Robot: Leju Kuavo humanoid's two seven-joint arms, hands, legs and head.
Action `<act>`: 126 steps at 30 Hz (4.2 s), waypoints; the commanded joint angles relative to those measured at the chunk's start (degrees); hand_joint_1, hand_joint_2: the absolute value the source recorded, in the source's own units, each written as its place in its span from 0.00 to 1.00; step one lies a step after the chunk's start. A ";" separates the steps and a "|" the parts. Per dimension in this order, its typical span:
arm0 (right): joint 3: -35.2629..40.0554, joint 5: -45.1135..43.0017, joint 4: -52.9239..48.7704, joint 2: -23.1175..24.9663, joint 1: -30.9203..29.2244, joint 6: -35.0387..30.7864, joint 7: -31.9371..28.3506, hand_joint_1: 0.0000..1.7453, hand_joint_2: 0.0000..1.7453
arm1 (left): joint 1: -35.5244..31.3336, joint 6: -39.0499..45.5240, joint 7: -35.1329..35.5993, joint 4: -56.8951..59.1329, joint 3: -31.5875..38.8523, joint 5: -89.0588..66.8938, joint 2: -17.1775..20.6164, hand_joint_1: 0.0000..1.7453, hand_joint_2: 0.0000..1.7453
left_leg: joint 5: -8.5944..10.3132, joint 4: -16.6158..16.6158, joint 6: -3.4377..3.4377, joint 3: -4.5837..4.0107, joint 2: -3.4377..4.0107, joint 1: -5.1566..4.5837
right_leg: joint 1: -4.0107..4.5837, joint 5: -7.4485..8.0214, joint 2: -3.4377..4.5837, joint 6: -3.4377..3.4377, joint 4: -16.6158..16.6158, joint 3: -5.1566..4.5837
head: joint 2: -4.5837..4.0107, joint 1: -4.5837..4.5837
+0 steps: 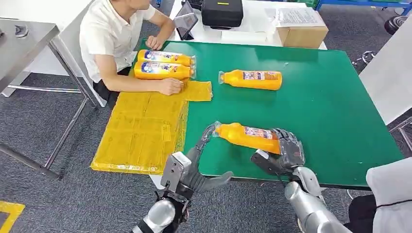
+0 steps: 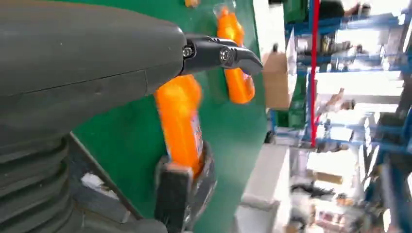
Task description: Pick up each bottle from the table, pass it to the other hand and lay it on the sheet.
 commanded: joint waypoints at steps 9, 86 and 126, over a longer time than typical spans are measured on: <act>2.26 -19.72 -42.57 6.90 24.51 3.72 -2.15 0.99 1.00 | 16.78 2.01 -2.05 -10.75 14.76 8.92 5.62 0.00 1.00 | -0.14 -0.09 -0.17 0.11 0.04 0.12 | 0.11 -0.15 0.14 -0.15 -0.02 0.08 | 0.00 -0.02; 36.86 -26.02 -17.62 14.18 9.04 11.37 -5.22 0.00 1.00 | 1.65 -8.14 -0.94 -5.52 12.65 25.41 1.54 1.00 1.00 | -0.03 -0.03 -0.12 -0.44 -0.19 0.09 | 0.06 -0.23 -0.10 0.01 0.02 -0.35 | 0.00 0.00; 2.13 -15.85 -69.06 21.16 26.93 -7.72 -11.10 0.00 0.00 | -5.95 19.10 -9.38 0.47 28.57 -12.30 5.28 1.00 1.00 | -0.04 0.01 -0.13 -0.41 -0.37 0.09 | 0.04 -0.28 -0.23 -0.01 0.10 -0.28 | 0.00 0.04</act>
